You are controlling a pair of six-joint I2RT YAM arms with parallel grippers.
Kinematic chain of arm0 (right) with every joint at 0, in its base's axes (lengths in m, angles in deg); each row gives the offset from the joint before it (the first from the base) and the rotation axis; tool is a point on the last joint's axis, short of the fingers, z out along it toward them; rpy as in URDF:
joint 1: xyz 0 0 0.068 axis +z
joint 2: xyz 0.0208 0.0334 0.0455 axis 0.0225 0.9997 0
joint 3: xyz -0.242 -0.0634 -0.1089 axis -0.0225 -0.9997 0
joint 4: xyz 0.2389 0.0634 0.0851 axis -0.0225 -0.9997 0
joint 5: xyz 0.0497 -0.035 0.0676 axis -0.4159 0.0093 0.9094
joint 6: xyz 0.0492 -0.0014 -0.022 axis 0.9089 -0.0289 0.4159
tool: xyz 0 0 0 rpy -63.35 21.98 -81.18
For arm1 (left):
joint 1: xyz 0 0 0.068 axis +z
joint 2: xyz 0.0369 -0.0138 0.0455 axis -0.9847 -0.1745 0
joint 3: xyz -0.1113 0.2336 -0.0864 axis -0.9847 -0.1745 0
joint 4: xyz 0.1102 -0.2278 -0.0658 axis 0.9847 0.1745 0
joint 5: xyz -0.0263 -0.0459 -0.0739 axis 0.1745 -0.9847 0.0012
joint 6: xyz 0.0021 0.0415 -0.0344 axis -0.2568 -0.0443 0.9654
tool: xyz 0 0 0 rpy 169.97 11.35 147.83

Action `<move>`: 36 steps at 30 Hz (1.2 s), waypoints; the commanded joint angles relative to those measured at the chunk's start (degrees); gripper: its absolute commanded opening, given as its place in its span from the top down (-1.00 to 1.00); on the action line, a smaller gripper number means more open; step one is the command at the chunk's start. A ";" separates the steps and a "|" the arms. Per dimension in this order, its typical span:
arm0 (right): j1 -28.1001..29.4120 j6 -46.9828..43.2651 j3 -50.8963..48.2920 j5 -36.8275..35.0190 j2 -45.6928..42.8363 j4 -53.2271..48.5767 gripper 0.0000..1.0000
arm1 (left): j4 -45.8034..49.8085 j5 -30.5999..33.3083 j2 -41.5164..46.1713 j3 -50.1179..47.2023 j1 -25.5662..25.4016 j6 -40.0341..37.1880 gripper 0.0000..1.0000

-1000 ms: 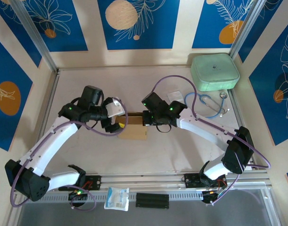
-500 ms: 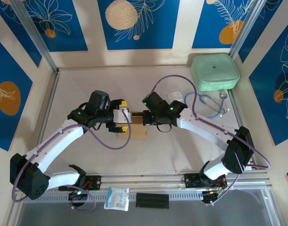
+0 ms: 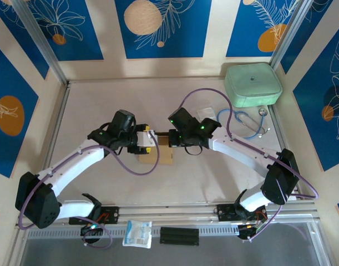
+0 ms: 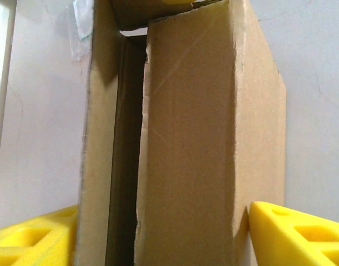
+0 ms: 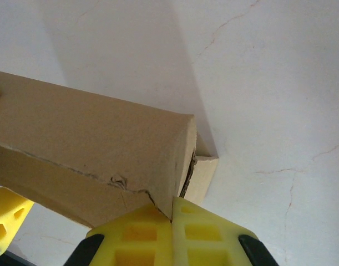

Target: Fold the paper box

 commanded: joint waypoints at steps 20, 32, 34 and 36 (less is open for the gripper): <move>-4.02 2.30 -2.98 14.22 -10.11 0.13 -0.02 | -1.28 1.31 -0.32 -3.48 -1.47 4.90 -0.11; -9.19 9.29 -5.49 16.19 -6.64 9.82 -0.06 | -1.65 1.13 0.10 -4.56 -1.48 4.06 -0.08; -9.87 9.14 -4.75 16.42 -5.70 10.41 0.03 | -1.86 1.22 0.14 -4.69 -1.49 4.06 -0.08; -10.50 9.24 -3.89 16.83 -5.07 10.91 0.04 | -1.88 1.05 0.12 -4.69 -1.51 4.13 -0.08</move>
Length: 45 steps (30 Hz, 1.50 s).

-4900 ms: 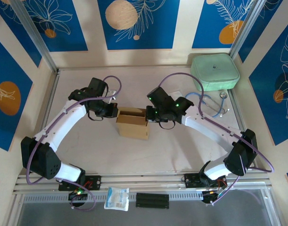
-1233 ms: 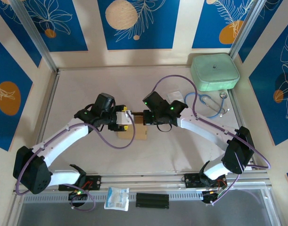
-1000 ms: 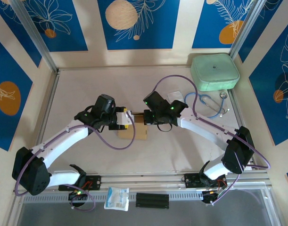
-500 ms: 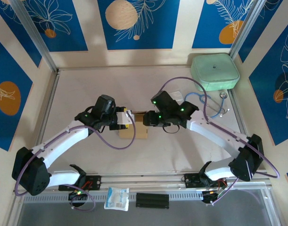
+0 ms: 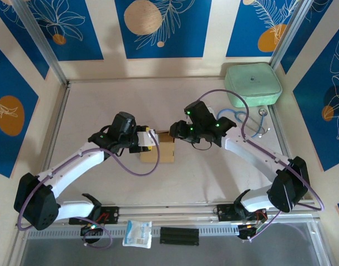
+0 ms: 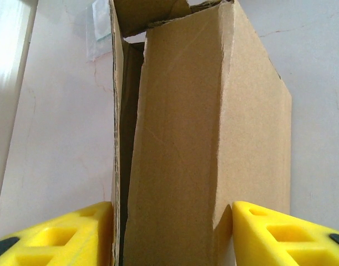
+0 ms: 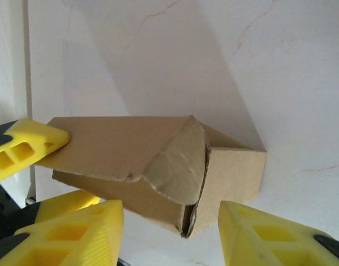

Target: Fold the paper box

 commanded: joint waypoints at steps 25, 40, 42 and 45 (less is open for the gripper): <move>-2.11 10.46 0.08 7.77 3.03 5.05 0.55 | 1.90 -1.17 0.61 -2.23 -1.69 0.91 -0.08; -1.91 18.44 -9.16 13.93 0.93 12.39 0.60 | 3.31 -0.17 1.05 -0.75 -5.14 6.13 -0.17; -1.42 18.24 -10.06 13.07 0.52 12.03 0.61 | 3.69 0.29 0.69 -0.64 -5.50 6.92 -0.18; -0.56 16.63 -10.55 10.87 0.16 9.73 0.62 | 3.88 0.90 0.34 -0.64 -6.04 7.80 -0.19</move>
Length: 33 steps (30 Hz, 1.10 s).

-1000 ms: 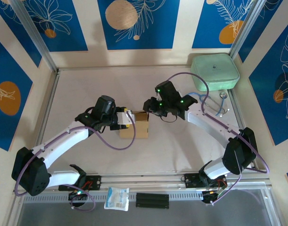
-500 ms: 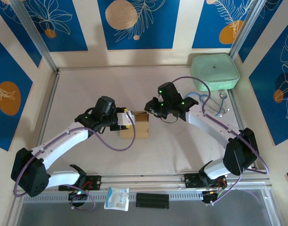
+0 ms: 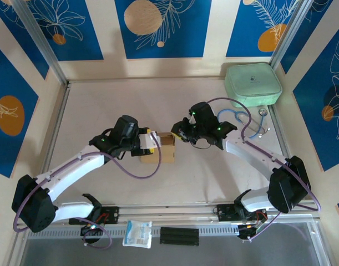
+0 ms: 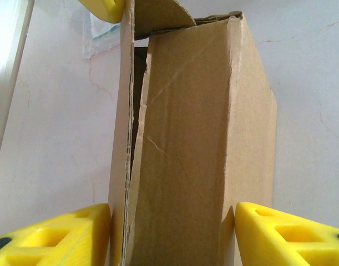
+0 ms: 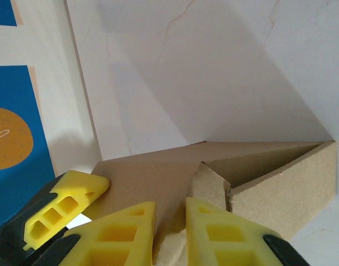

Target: Fold the paper box

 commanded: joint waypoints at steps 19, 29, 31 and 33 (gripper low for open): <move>3.38 -4.16 -1.92 -0.79 -0.83 -9.48 0.67 | 2.74 -0.26 -2.79 0.35 -3.60 8.80 -0.27; 3.85 -9.79 0.02 -9.01 0.76 -16.21 0.64 | -0.47 -2.52 0.39 -0.26 -4.15 13.97 -0.37; 4.10 -11.01 0.72 -10.44 1.18 -16.53 0.62 | -1.06 -2.14 1.70 -0.57 -4.13 14.17 -0.40; 4.11 -11.67 1.41 -11.20 1.78 -17.10 0.61 | -1.12 -1.12 2.85 -0.69 -4.15 14.64 -0.48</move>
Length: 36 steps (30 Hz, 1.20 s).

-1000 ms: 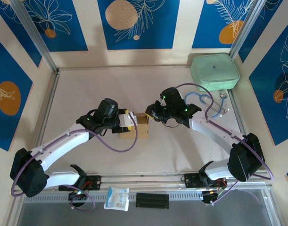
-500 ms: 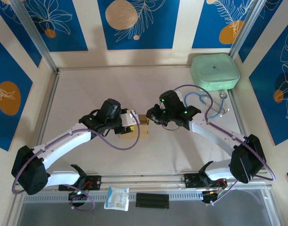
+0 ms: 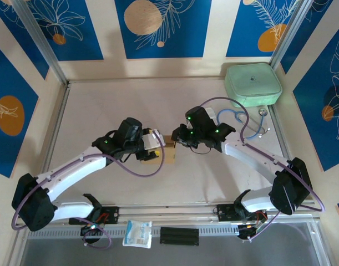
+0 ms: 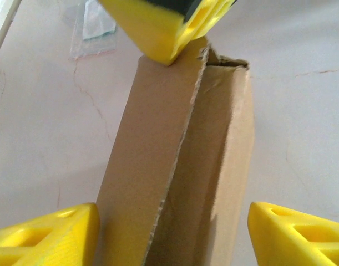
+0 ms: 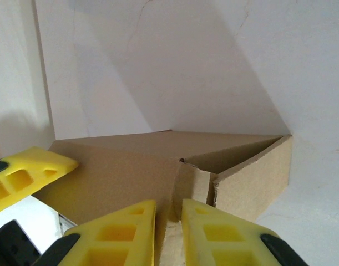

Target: Fold the paper box

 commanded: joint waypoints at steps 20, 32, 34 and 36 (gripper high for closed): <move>0.66 -4.20 2.24 -4.08 2.86 -10.01 0.62 | 35.20 2.21 -3.26 24.62 16.78 62.71 -0.57; 0.83 -4.28 2.57 -3.86 2.92 -10.13 0.63 | 32.74 -8.45 -6.18 19.23 19.43 66.40 -0.33; 0.84 -4.28 2.44 -3.84 2.90 -9.95 0.63 | 31.73 -9.25 -6.33 18.59 19.51 66.72 -0.25; 0.83 -4.29 2.46 -3.73 2.96 -10.10 0.63 | 30.27 -11.47 -6.41 17.84 19.52 67.72 -0.16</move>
